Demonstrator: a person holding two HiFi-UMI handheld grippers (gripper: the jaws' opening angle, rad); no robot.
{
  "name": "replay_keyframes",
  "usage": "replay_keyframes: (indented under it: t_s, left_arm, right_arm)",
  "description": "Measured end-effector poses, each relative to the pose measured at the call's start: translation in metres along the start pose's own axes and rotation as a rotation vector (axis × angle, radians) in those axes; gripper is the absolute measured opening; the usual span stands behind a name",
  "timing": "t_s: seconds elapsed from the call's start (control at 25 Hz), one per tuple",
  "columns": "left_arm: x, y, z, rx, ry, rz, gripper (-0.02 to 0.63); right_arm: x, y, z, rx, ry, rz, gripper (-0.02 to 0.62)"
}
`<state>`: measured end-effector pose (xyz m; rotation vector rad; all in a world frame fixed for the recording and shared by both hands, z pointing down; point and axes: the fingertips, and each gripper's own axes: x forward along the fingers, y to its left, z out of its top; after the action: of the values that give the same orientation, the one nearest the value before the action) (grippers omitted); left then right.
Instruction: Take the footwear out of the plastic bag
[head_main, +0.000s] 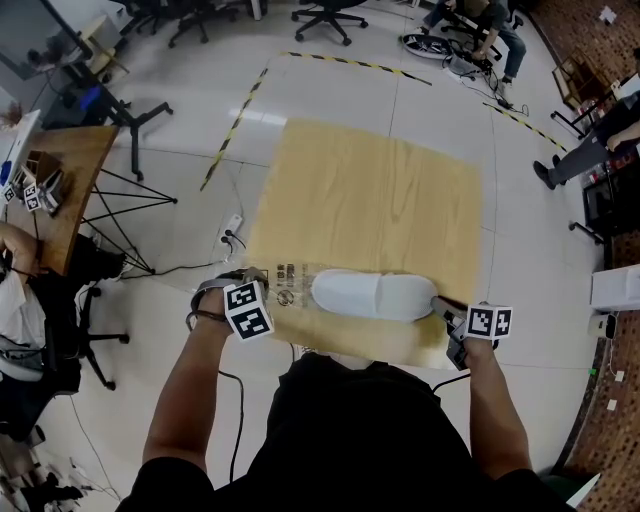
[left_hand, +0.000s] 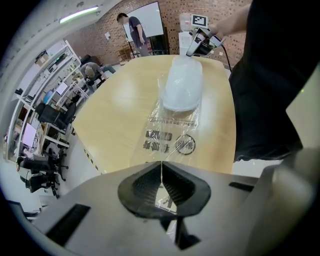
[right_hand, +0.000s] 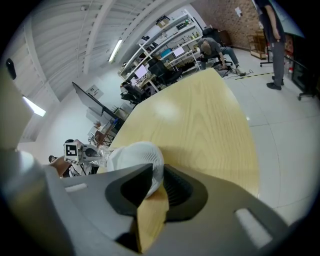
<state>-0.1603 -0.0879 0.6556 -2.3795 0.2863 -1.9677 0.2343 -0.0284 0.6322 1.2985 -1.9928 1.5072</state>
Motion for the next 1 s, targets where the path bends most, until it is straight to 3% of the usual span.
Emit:
replay_keyframes:
  t_s: [0.48, 1.0]
  left_arm:
    - [-0.001, 0.019, -0.022, -0.029, 0.058, 0.055, 0.009]
    - [-0.027, 0.074, -0.060, -0.180, 0.103, 0.191, 0.008]
  right_arm:
    - [-0.003, -0.010, 0.005, -0.027, 0.008, -0.029, 0.072]
    - [-0.001, -0.012, 0.004, -0.017, 0.015, -0.026, 0.072]
